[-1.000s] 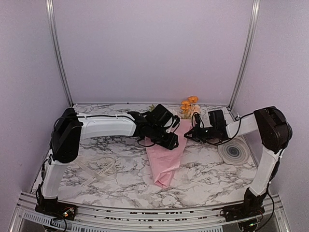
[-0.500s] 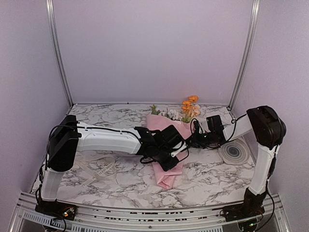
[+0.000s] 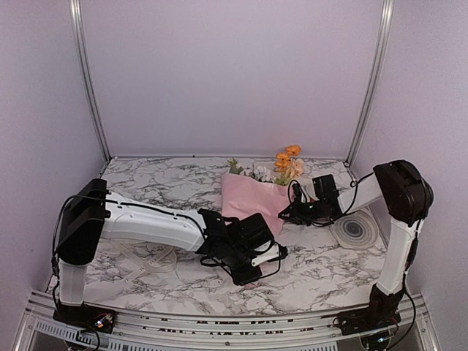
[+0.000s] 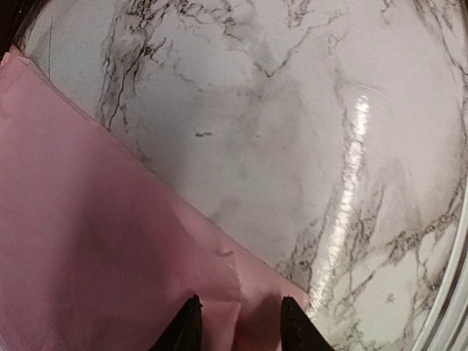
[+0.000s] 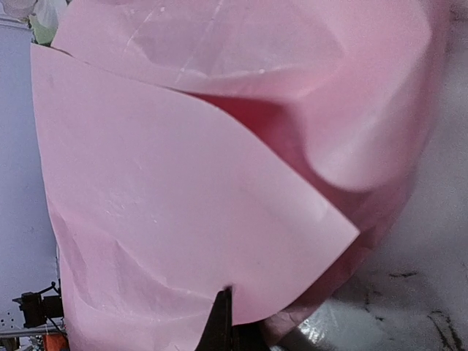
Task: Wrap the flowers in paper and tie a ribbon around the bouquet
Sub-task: Adjust the folded bouquet at the center of the board, then pick up the ribbon from the center of the board, then place the ribbon at the center of the board.
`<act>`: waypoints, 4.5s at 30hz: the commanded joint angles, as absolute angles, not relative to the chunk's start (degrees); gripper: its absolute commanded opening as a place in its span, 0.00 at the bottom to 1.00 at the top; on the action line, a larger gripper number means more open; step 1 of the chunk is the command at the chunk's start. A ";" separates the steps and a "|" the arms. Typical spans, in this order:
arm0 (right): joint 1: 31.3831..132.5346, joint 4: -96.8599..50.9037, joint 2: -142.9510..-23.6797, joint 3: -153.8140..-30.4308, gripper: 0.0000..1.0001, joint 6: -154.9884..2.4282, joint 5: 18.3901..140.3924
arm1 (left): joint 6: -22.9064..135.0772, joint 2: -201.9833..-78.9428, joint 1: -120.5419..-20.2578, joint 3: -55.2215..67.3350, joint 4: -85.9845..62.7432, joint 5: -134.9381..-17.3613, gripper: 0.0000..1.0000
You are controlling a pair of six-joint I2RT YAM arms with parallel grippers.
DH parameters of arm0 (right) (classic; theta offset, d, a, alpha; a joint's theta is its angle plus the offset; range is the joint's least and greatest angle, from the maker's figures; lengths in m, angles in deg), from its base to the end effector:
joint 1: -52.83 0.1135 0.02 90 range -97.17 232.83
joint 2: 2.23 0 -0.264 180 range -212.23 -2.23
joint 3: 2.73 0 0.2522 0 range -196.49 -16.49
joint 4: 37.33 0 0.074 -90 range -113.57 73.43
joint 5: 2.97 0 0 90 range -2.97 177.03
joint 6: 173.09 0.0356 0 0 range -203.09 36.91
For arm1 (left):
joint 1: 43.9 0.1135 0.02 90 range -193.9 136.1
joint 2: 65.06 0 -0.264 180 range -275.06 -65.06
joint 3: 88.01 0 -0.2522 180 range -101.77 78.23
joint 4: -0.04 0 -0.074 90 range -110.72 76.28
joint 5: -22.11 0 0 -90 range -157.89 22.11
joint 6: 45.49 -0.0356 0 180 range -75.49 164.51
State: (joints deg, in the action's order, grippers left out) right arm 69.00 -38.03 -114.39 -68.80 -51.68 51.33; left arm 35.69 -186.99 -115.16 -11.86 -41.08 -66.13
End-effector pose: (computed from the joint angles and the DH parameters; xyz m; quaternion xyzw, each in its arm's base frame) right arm 0.3465 0.1221 0.1030 0.0015 0.8883 0.4052 0.2162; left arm 0.1474 -0.4310 0.1652 0.6170 0.7406 -0.1250 0.2347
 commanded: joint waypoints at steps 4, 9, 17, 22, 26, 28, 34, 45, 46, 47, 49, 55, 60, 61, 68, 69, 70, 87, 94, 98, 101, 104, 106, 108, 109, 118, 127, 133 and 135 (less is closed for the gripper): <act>68.69 -38.06 -113.28 -68.37 0.00 -51.64 52.71 | 35.25 -171.50 -116.23 -3.11 -37.14 -67.90 0.39; 68.97 -37.99 -113.59 -68.69 0.00 -51.59 52.42 | 36.63 -173.30 -115.44 -2.19 -35.89 -58.24 0.13; 69.26 -37.15 -113.25 -68.99 0.00 -52.25 53.01 | 35.81 -182.74 -115.44 -4.77 -38.40 -57.29 0.18; 69.68 -36.05 -112.19 -69.23 0.00 -52.94 54.04 | 34.00 -186.59 -116.01 -6.66 -39.96 -57.05 0.29; 69.71 -35.08 -110.25 -69.03 0.00 -53.40 55.19 | 31.79 -186.51 -116.10 -6.51 -40.36 -58.07 0.37; 69.64 -33.85 -109.20 -69.33 0.04 -54.01 55.74 | 30.79 -186.84 -116.29 -6.77 -40.75 -58.39 0.41; 69.53 -29.02 -104.16 -69.06 0.23 -55.98 56.49 | 27.99 -187.68 -116.83 -7.84 -41.54 -58.44 0.47; 68.83 -26.38 -99.22 -62.04 0.74 -54.48 50.79 | 24.45 -188.91 -117.94 -9.64 -43.12 -57.50 0.55; 68.81 -26.59 -99.18 -61.49 0.76 -54.06 50.40 | 24.29 -189.03 -118.03 -9.73 -43.26 -57.35 0.56; 68.83 -26.77 -99.30 -60.90 0.77 -53.79 50.24 | 24.14 -189.19 -118.14 -9.90 -43.41 -57.16 0.56; 68.78 -27.06 -99.65 -60.06 0.78 -53.80 50.13 | 24.06 -189.32 -118.32 -10.08 -43.59 -56.76 0.56; 68.84 -34.96 -104.91 -58.75 0.73 -50.03 45.05 | 24.04 -189.43 -118.52 -10.11 -43.69 -56.33 0.56; 69.56 -42.45 -108.58 -58.05 0.68 -45.50 42.29 | 24.05 -189.51 -118.68 -10.29 -43.78 -55.86 0.56; 69.88 -43.31 -109.22 -58.25 0.68 -44.91 41.81 | 23.99 -189.58 -118.69 -10.30 -43.79 -55.85 0.56; 71.01 -50.90 -111.49 -56.97 0.53 -40.27 39.97 | 24.07 -189.60 -118.78 -10.33 -43.95 -55.67 0.56; 71.02 -51.62 -111.63 -56.86 0.45 -39.95 39.84 | 24.11 -189.55 -118.78 -10.33 -43.96 -55.61 0.56; 71.01 -52.39 -111.85 -56.71 0.36 -39.40 39.64 | 24.18 -189.52 -118.78 -10.21 -43.96 -55.59 0.56; 70.94 -46.84 -107.83 -57.47 0.00 -43.40 43.54 | 47.27 -164.88 -113.81 1.71 -31.12 -67.12 0.60; 70.96 -43.27 -106.22 -58.26 0.00 -45.88 44.91 | 69.14 -154.72 -97.85 17.17 -39.62 -63.20 0.61; 71.01 -42.54 -106.19 -58.65 0.00 -46.33 44.96 | 69.39 -150.64 -97.43 23.20 -41.65 -63.90 0.69; 71.02 -42.51 -106.38 -58.84 0.00 -46.44 44.91 | 67.58 -152.53 -97.40 25.93 -41.73 -64.26 0.76; 71.02 -42.07 -106.22 -58.94 0.00 -46.68 45.05 | 64.89 -156.20 -97.43 26.55 -40.66 -64.09 0.76; 70.96 -41.50 -105.82 -58.90 0.00 -47.00 45.14 | 63.32 -158.58 -97.43 26.28 -40.43 -63.21 0.77; 71.01 -40.91 -105.15 -58.85 0.00 -47.29 45.47 | 62.71 -160.44 -97.38 25.89 -40.41 -63.24 0.76; 71.02 -40.55 -104.90 -58.85 0.00 -47.51 45.62 | 62.58 -160.93 -97.42 25.71 -40.41 -63.96 0.74; 71.02 -38.75 -103.70 -60.06 0.00 -47.99 45.94 | 62.87 -154.23 -97.43 23.22 -44.06 -56.78 0.00; 70.99 -36.82 -103.13 -60.69 0.00 -48.84 46.51 | 51.03 -129.95 -97.08 3.75 -42.45 -15.02 0.00; 70.98 -36.28 -103.27 -61.60 0.00 -48.83 46.73 | 43.00 -131.94 -98.91 -0.68 -39.73 -39.96 0.00; 71.00 -35.54 -103.33 -61.90 0.00 -49.25 46.93 | 41.84 -132.04 -101.57 -0.10 -38.48 -51.38 0.00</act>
State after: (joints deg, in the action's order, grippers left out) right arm 70.61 -36.26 -104.86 -59.12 -47.85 45.86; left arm 47.64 -126.90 -98.07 -2.46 -37.32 -30.83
